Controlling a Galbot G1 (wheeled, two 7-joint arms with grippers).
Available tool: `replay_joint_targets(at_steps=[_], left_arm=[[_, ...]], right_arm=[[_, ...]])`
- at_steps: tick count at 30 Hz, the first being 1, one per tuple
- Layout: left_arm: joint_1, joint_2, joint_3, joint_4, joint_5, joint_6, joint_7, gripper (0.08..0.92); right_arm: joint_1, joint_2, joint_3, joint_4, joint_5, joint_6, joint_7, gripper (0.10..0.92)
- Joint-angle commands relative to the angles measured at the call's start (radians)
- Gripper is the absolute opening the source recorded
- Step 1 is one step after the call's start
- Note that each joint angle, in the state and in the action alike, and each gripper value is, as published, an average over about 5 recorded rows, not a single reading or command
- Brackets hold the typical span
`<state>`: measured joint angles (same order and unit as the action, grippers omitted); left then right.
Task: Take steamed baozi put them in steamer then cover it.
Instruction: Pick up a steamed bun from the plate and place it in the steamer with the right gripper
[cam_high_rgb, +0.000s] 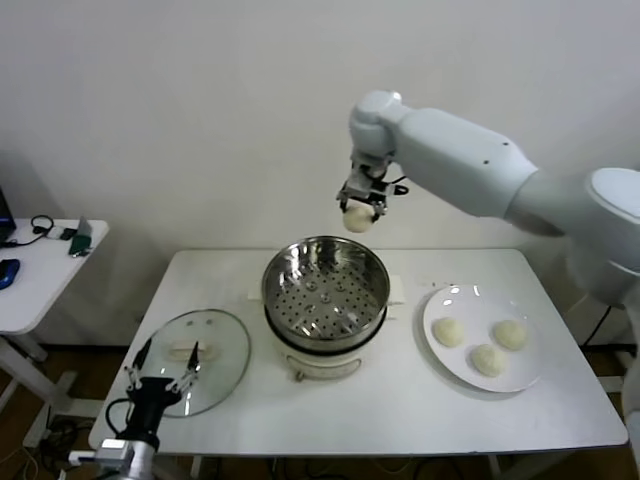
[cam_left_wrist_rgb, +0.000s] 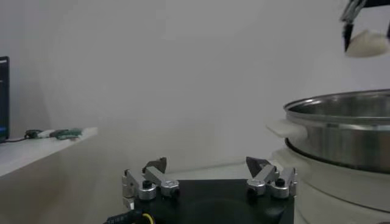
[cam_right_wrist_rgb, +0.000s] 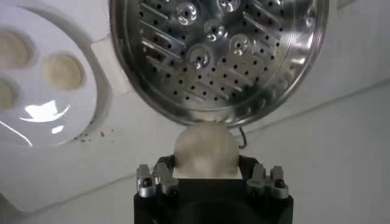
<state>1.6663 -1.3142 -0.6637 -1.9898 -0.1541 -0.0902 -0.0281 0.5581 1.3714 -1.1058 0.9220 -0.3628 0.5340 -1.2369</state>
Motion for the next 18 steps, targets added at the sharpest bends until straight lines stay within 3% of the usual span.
replay_joint_targets(at_steps=[1, 18], left_arm=[[0.001, 0.005, -0.002, 0.003, -0.003, -0.002, 0.0, 0.823], [-0.012, 0.019, -0.008, 0.021, -0.02, -0.001, 0.0, 0.823]], right_arm=[[-0.094, 0.101, 0.038, -0.012, -0.18, 0.071, 0.02, 0.687], [-0.207, 0.131, 0.042, -0.044, -0.212, 0.069, 0.021, 0.694]])
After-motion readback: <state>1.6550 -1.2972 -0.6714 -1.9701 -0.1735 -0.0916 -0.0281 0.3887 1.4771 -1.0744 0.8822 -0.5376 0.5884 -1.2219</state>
